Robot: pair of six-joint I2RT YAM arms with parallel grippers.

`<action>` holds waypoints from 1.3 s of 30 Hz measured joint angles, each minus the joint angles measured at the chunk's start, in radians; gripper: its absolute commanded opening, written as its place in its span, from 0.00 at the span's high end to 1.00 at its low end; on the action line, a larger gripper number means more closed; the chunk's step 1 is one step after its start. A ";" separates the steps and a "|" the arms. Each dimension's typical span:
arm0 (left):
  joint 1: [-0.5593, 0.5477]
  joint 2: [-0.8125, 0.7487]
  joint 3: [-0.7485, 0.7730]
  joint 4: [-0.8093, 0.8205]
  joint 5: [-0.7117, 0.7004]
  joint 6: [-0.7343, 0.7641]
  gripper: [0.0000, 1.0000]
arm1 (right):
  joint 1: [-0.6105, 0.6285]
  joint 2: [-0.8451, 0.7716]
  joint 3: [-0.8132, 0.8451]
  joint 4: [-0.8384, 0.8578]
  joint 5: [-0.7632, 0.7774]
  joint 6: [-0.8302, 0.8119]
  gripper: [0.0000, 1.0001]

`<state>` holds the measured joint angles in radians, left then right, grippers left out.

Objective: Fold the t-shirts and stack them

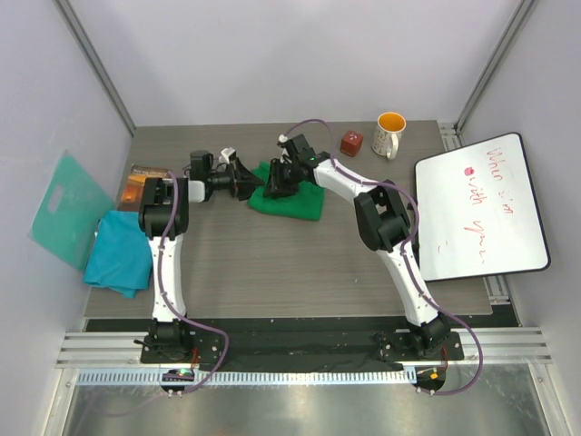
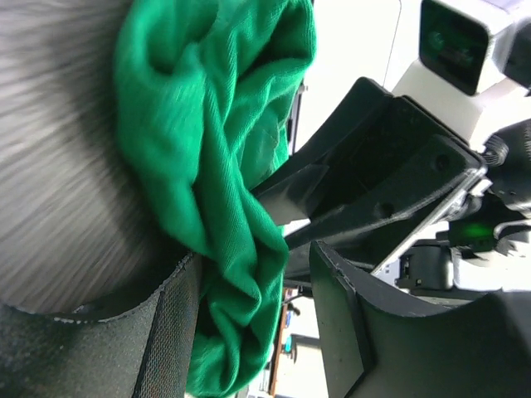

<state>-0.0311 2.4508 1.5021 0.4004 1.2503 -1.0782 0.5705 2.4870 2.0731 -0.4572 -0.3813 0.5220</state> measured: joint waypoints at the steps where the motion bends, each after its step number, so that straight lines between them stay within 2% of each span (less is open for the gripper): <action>1: -0.009 0.000 0.002 -0.008 0.000 0.005 0.44 | 0.001 0.000 0.001 -0.002 0.000 0.000 0.59; 7: -0.029 -0.003 0.054 -0.189 -0.016 0.132 0.46 | 0.002 0.000 0.003 -0.014 0.001 0.000 0.59; 18: -0.037 -0.053 0.053 -0.461 -0.100 0.321 0.50 | 0.002 -0.037 -0.063 0.012 -0.006 0.004 0.60; 27: -0.048 -0.085 0.056 -0.586 -0.172 0.354 0.51 | 0.002 -0.060 -0.106 0.021 -0.015 0.003 0.61; 39: -0.088 -0.094 0.135 -0.726 -0.311 0.334 0.52 | -0.007 -0.071 -0.126 0.025 -0.041 0.002 0.63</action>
<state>-0.1192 2.3569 1.6375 -0.3256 0.9398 -0.7444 0.5632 2.4165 1.9469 -0.4320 -0.4221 0.5240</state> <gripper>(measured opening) 0.481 0.366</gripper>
